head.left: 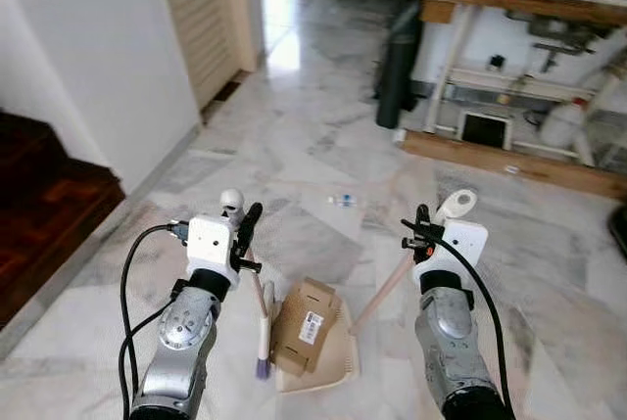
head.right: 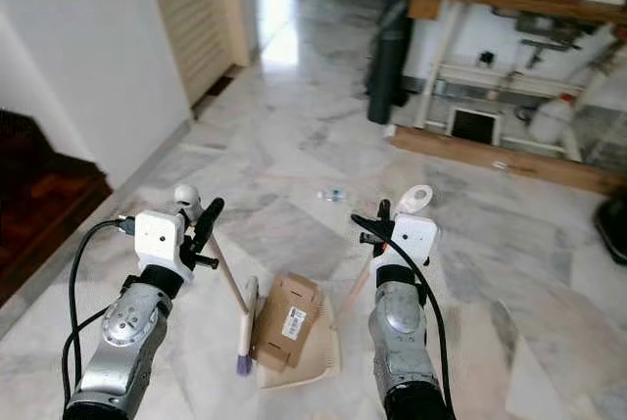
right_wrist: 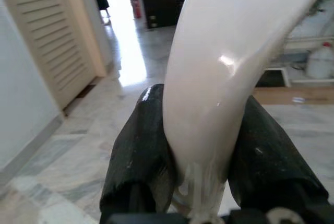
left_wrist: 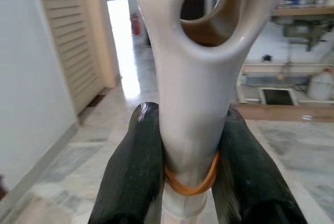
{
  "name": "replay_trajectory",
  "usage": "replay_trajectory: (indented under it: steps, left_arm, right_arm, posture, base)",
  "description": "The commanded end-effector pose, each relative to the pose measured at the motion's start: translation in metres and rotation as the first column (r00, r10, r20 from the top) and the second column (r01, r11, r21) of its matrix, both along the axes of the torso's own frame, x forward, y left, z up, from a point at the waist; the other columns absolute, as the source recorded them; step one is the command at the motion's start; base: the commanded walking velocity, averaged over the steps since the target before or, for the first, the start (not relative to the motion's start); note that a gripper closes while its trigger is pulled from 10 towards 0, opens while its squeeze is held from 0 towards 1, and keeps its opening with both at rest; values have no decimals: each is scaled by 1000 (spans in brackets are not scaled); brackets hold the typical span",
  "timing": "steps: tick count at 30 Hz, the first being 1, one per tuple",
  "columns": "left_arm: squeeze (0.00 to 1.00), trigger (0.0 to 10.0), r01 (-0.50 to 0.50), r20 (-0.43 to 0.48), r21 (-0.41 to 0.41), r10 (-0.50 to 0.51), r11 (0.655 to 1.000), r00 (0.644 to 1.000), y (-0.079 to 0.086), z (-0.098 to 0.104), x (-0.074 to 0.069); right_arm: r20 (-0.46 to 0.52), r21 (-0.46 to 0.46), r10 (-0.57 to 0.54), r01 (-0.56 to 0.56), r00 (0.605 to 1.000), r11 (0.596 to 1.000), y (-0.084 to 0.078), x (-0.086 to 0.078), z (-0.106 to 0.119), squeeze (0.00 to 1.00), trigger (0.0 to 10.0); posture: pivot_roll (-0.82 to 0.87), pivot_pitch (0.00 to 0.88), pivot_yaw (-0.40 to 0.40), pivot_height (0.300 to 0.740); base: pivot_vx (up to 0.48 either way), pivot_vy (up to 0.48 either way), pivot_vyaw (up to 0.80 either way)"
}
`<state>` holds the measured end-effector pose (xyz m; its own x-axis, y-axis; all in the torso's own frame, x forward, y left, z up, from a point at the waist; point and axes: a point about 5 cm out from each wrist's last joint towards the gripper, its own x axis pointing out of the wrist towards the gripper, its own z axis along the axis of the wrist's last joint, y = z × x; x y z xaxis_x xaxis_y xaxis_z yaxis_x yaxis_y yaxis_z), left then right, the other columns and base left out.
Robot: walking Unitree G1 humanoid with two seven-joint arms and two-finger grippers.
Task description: Sweep floor
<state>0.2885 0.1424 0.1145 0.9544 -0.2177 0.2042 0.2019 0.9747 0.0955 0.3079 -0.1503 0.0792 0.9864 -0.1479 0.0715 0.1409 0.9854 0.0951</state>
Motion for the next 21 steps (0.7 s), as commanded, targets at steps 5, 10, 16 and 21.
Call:
replay_trajectory:
  steps: [5,10,16,21]
  left_arm:
    - [0,10000,8,38,8,-8,1000,999,-4,5,2]
    - [0,10000,3,42,13,-3,1000,999,-3,7,3]
    - [0,10000,-11,36,12,11,1000,999,-2,6,3]
    - [0,10000,-14,31,14,14,1000,999,-3,5,4]
  right_arm:
    - [43,3,7,-7,999,1000,1,0,12,0,10000]
    - [45,9,13,-13,999,1000,5,1,14,0,10000]
    - [40,16,2,-2,999,1000,4,0,14,0,10000]
    - [40,14,-2,1,999,1000,4,1,15,0,10000]
  posture:
    - [76,0,7,740]
    - [81,0,5,740]
    - [82,0,6,740]
    - [82,0,5,740]
  base:
    - [0,0,626]
    - [0,0,689]
    - [0,0,740]
    - [0,0,800]
